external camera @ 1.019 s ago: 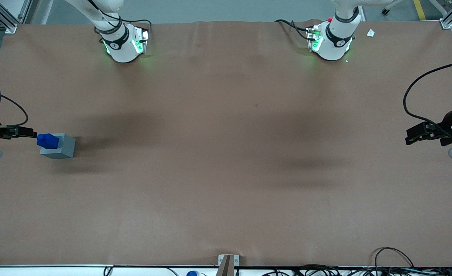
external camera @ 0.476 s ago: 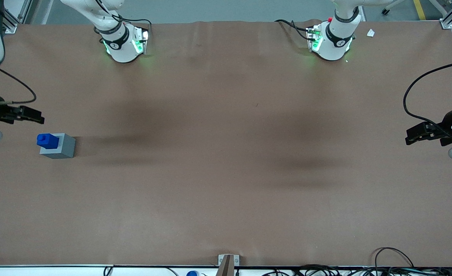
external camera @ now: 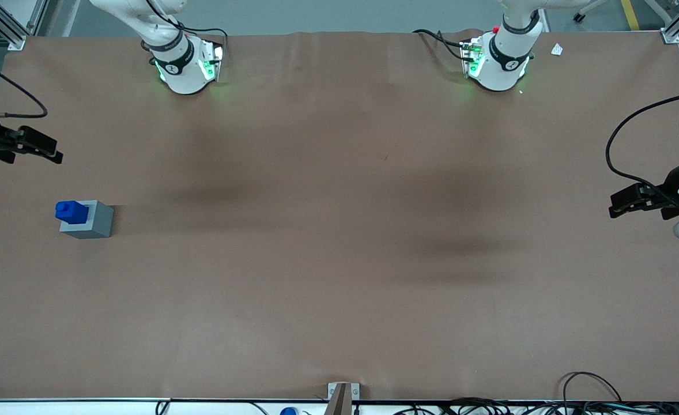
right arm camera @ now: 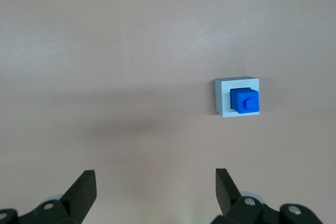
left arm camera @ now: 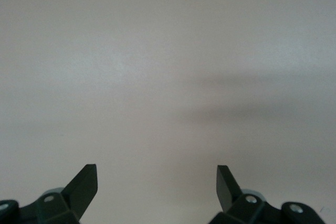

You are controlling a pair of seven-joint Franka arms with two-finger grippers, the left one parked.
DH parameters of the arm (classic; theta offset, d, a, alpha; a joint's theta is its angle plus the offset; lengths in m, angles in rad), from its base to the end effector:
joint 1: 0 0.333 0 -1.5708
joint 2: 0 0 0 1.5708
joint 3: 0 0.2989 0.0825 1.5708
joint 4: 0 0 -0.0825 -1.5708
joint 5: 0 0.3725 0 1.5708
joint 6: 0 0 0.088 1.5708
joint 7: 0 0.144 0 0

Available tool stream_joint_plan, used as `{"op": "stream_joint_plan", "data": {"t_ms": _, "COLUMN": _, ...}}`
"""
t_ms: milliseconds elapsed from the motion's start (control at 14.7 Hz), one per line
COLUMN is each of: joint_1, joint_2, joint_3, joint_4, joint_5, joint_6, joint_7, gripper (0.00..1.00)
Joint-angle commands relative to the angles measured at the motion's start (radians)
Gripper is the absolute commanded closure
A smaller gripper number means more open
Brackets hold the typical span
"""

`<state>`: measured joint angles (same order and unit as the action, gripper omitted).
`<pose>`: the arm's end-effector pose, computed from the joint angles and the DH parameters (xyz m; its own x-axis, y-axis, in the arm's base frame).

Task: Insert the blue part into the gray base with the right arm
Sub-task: 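Open the right gripper and raise it away from the base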

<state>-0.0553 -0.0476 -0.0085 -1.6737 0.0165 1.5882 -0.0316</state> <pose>0.5262 -0.0313 0.5501 0.9988 -0.0324 -0.0373 -0.0331 -0.9993 -0.0181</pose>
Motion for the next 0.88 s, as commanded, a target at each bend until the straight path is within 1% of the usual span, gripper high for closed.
{"op": "stream_joint_plan", "data": {"t_ms": 0, "joint_1": 0.035, "joint_2": -0.08, "joint_3": -0.007, "joint_4": -0.063, "joint_5": 0.008, "joint_6": 0.012, "joint_7": 0.035, "gripper": 0.0}}
{"op": "stream_joint_plan", "data": {"t_ms": 816, "joint_1": 0.035, "joint_2": -0.083, "joint_3": -0.013, "joint_4": -0.038, "joint_5": 0.008, "joint_6": 0.01, "joint_7": 0.025, "gripper": 0.0}}
